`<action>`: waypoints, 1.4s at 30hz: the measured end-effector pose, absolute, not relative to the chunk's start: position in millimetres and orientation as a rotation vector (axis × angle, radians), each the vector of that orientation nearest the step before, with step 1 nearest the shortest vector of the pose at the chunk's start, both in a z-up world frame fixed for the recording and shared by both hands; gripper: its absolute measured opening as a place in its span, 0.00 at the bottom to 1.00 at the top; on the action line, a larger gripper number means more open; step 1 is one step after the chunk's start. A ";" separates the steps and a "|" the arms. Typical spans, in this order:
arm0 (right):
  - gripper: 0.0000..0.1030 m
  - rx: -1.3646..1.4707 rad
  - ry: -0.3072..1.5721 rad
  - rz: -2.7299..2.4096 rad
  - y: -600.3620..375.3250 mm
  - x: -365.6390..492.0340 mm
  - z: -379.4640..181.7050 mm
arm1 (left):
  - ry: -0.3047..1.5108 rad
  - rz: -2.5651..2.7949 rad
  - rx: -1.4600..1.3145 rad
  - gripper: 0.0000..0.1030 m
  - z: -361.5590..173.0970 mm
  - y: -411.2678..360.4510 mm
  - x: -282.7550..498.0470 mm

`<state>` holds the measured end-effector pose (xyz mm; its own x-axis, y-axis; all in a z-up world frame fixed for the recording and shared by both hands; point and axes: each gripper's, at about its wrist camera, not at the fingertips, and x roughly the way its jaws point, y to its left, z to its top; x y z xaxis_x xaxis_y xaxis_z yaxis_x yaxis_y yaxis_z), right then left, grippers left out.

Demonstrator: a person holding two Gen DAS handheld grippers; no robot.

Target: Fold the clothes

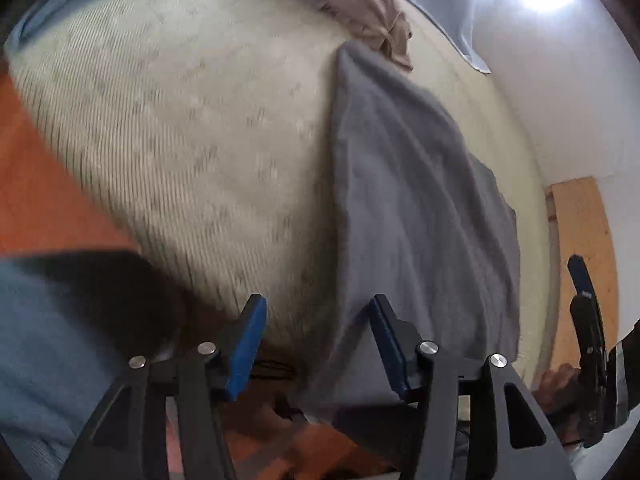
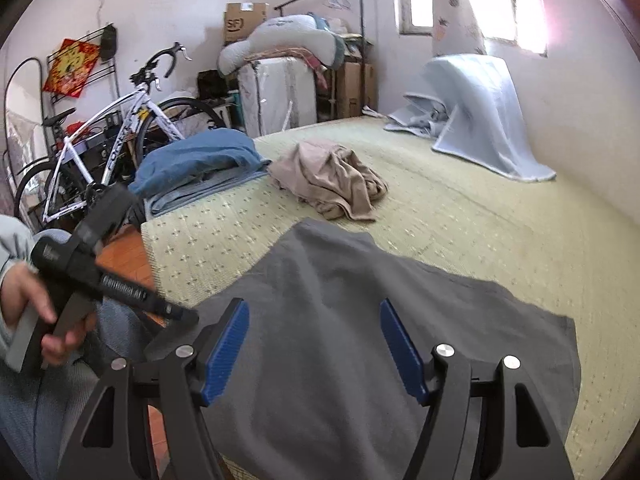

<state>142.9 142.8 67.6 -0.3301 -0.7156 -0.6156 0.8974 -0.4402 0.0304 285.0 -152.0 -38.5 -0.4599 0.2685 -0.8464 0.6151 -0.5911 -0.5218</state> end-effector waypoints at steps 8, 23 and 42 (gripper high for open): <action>0.71 0.626 0.518 -1.850 125.1 181.7 58.1 | 1.433 -2.106 1.469 0.56 -51.9 -138.5 293.8; 0.71 0.398 1.081 -1.608 93.5 293.1 -24.6 | 1.595 -2.132 1.416 0.09 -29.8 -135.2 304.7; 0.08 0.219 1.214 -1.754 68.1 288.8 -35.0 | 1.852 -2.090 1.273 0.56 -30.9 -151.2 309.0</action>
